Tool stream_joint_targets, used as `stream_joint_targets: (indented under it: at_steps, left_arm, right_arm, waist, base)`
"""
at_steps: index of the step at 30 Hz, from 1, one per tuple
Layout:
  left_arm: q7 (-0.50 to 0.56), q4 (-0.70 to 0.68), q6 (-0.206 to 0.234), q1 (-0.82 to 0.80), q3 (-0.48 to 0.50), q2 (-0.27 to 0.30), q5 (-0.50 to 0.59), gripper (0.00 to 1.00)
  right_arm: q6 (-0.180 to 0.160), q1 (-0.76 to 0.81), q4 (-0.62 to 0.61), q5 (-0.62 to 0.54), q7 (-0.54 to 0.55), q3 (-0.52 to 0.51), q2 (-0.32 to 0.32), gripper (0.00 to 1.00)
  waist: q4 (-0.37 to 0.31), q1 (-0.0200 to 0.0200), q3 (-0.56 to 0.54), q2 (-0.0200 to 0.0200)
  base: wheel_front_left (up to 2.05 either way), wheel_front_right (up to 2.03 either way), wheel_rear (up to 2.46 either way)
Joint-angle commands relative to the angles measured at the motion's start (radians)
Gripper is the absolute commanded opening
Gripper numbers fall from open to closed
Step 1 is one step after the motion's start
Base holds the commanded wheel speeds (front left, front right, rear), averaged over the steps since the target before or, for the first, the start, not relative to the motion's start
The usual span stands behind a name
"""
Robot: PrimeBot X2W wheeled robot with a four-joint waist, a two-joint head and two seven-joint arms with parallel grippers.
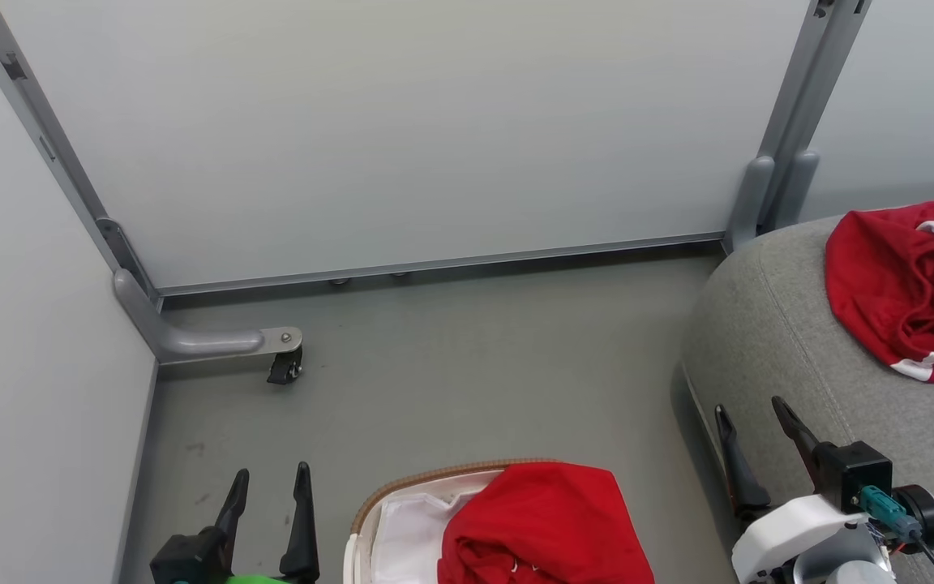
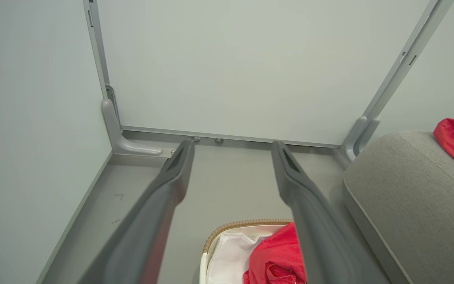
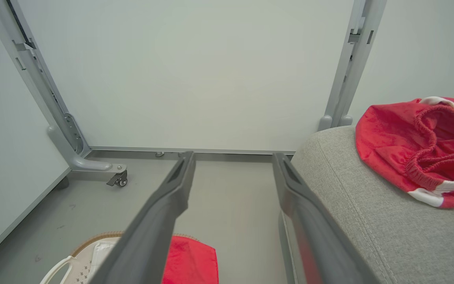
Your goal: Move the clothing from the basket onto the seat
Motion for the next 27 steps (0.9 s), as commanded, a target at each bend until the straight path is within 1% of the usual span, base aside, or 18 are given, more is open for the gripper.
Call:
stream_joint_targets:
  at_steps: [1, 10, 17, 22, 27]
  left_arm:
    - [0.001, -0.001, -0.005, 0.005, 0.003, 0.001, 0.003, 1.00]
    - [0.001, 0.004, -0.011, -0.012, -0.015, 0.001, 0.018, 1.00]
    - [0.001, 0.050, -0.033, -0.089, -0.069, 0.001, 0.085, 1.00]
    - [0.001, 0.135, -0.052, -0.227, -0.142, 0.001, 0.147, 1.00]
    - [0.001, 0.297, -0.068, -0.389, -0.226, 0.002, 0.190, 1.00]
  right_arm:
    - [-0.001, -0.002, 0.001, 0.003, -0.002, -0.003, -0.004, 1.00]
    - [-0.001, -0.012, -0.009, -0.007, -0.002, 0.002, -0.004, 1.00]
    - [-0.001, -0.042, -0.032, -0.039, -0.002, -0.001, -0.004, 1.00]
    - [-0.001, -0.103, -0.056, -0.062, -0.002, -0.005, -0.004, 1.00]
    - [-0.001, -0.179, -0.079, -0.058, -0.002, 0.003, -0.004, 1.00]
  waist:
    - [-0.001, 0.0001, 0.000, 0.0000]
    - [-0.015, 0.0001, 0.018, 0.0000]
    - [-0.041, 0.0001, 0.079, 0.0000]
    - [-0.075, 0.0001, 0.206, 0.0000]
    - [-0.128, 0.0001, 0.347, 0.0000]
  base:
    - [0.00, 0.00, 0.00]
    - [0.00, 0.00, 0.00]
    - [0.00, 0.00, 0.00]
    - [0.00, 0.00, 0.00]
    - [0.00, 0.00, 0.00]
